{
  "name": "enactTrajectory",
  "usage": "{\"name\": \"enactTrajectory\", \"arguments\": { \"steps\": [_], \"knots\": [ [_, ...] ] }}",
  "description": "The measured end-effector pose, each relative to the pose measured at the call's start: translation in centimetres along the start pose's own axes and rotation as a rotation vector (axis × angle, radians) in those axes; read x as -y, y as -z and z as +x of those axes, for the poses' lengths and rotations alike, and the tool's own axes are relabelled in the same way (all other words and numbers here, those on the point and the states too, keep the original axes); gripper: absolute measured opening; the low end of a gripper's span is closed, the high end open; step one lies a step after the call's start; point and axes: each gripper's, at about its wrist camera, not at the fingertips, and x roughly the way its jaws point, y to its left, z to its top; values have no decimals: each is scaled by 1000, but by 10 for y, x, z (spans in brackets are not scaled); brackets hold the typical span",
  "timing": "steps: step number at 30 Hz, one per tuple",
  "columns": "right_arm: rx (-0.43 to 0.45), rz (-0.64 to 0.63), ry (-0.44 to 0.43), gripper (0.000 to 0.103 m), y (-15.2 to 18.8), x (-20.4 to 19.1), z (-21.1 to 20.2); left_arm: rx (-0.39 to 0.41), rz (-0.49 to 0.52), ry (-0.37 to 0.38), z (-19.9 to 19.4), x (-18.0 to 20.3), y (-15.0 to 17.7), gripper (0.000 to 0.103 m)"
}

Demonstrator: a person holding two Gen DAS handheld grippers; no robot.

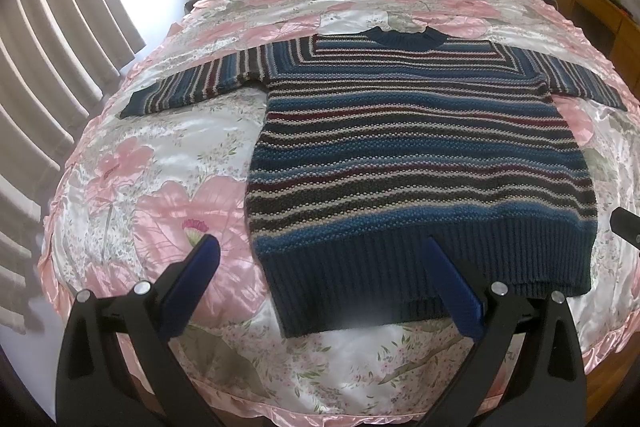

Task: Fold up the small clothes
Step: 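Grasp the navy cuff of one sleeve with the right gripper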

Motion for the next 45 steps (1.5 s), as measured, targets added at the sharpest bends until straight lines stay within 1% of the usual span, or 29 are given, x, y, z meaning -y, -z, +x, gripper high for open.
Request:
{"name": "enactTrajectory", "arguments": {
  "steps": [7, 10, 13, 16, 18, 19, 20, 21, 22, 24, 27, 28, 30, 31, 33, 35, 38, 39, 40, 41, 42, 43, 44, 45],
  "knots": [
    [-13, 16, -24, 99, -8, 13, 9, -7, 3, -8, 9, 8, -9, 100],
    [-6, 36, -26, 99, -23, 39, 13, 2, 17, 5, 13, 22, -23, 100],
    [7, 65, 33, 99, -51, 85, 20, 32, 41, 6, 19, 45, -49, 100],
    [26, 121, 132, 99, -93, 159, 35, 58, 52, 2, 32, 75, -81, 100],
    [16, 156, 173, 99, -120, 206, 51, 52, 43, 24, 47, 102, -110, 100],
    [3, 173, 187, 99, -130, 226, 59, 50, 41, 34, 52, 113, -119, 100],
    [-13, 200, 200, 99, -145, 255, 73, 48, 36, 46, 59, 126, -131, 100],
    [-27, 219, 211, 99, -155, 275, 84, 55, 26, 58, 67, 145, -146, 100],
    [-60, 247, 214, 99, -168, 303, 101, 62, 22, 64, 72, 157, -155, 100],
    [-100, 300, 183, 99, -185, 344, 126, 72, 22, 58, 90, 190, -178, 100],
    [-145, 344, 160, 99, -202, 385, 159, 52, 22, 76, 118, 236, -205, 100],
    [-144, 380, 146, 99, -207, 402, 170, 48, 18, 74, 127, 248, -212, 100],
    [-148, 418, 101, 99, -213, 421, 185, 41, 18, 74, 145, 272, -224, 100],
    [-153, 437, 98, 99, -215, 431, 192, 34, 17, 77, 153, 282, -229, 100],
    [-164, 461, 101, 99, -217, 447, 204, 27, 11, 85, 166, 297, -237, 100],
    [-175, 490, 107, 99, -216, 460, 216, 30, 3, 77, 174, 302, -241, 100],
    [-167, 503, 105, 95, -217, 469, 225, 44, 21, 57, 182, 304, -242, 100],
    [-149, 506, 115, 89, -218, 470, 224, 44, 30, 48, 185, 303, -242, 100],
    [-132, 509, 124, 78, -220, 471, 222, 42, 31, 41, 187, 300, -243, 100],
    [-97, 518, 128, 70, -221, 474, 219, 39, 27, 34, 190, 296, -244, 100],
    [-67, 530, 105, 48, -223, 477, 216, 33, 19, 26, 193, 290, -244, 100],
    [-59, 542, 83, 37, -223, 479, 215, 30, 15, 23, 194, 284, -244, 100],
    [-45, 558, 68, 33, -223, 480, 212, 27, 10, 17, 195, 278, -245, 100],
    [-31, 554, 70, 25, -223, 477, 207, 22, 3, 9, 197, 270, -245, 100]
  ]
}}
